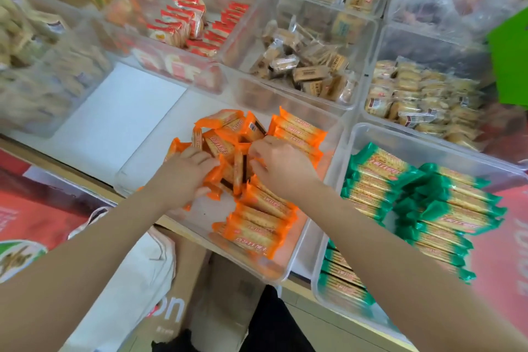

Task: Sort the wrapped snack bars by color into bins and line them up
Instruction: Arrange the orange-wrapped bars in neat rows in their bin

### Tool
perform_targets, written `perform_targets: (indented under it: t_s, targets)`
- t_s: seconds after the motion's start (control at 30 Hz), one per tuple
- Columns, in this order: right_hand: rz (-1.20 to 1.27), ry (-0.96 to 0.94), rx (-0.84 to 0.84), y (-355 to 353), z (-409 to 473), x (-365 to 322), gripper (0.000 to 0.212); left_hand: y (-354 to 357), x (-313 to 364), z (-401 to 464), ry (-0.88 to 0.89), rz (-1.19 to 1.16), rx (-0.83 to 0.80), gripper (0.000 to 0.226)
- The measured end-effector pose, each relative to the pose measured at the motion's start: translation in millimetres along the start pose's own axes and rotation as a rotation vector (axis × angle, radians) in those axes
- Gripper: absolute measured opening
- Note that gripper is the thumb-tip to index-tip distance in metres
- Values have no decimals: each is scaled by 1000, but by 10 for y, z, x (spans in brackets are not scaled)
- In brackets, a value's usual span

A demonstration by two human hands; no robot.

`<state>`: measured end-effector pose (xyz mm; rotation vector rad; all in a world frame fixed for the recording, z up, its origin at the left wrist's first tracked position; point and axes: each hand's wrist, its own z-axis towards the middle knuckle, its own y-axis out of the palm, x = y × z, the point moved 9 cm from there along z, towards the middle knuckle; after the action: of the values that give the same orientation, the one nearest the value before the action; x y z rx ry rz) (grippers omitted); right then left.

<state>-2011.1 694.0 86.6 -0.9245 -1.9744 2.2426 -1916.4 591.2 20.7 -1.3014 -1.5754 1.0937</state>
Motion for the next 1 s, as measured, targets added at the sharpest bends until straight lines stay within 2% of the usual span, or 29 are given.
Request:
perform_targets:
  t_s: [0.13,0.23,0.37,0.47,0.53,0.67,0.73,0.83,0.93,1.0]
  targets:
    - [-12,119,-129,283,180,1,25,-84,8,15,72,50,73,76]
    - [-178,181,-194,490,318,-28,25,-127,44,95,75,7,69,78]
    - [-301,238,-199,579,440,-16,36,-42,106,260,63,138,-5,75]
    - [-304,236,-211,587,472,34,45,2,68,334,16,126,-52,71]
    - [-274,238,-226,588,472,87,42,-47,44,286,7,30,-24,65]
    - [-231,269,-257,600,484,155,39,-381,-150,-66,-13,-375,292,53]
    - [-299,245,-295,657,492,114,44,-431,-287,-250,-93,-579,304,47]
    - [-308,261,-297,689,493,89,50,-408,-393,-398,-182,-695,290,33]
    - [-229,283,-189,605,449,91,37,-349,-469,-478,-254,-750,291,27]
    - [-106,284,-51,483,372,101,24,-308,-529,-527,-295,-812,310,21]
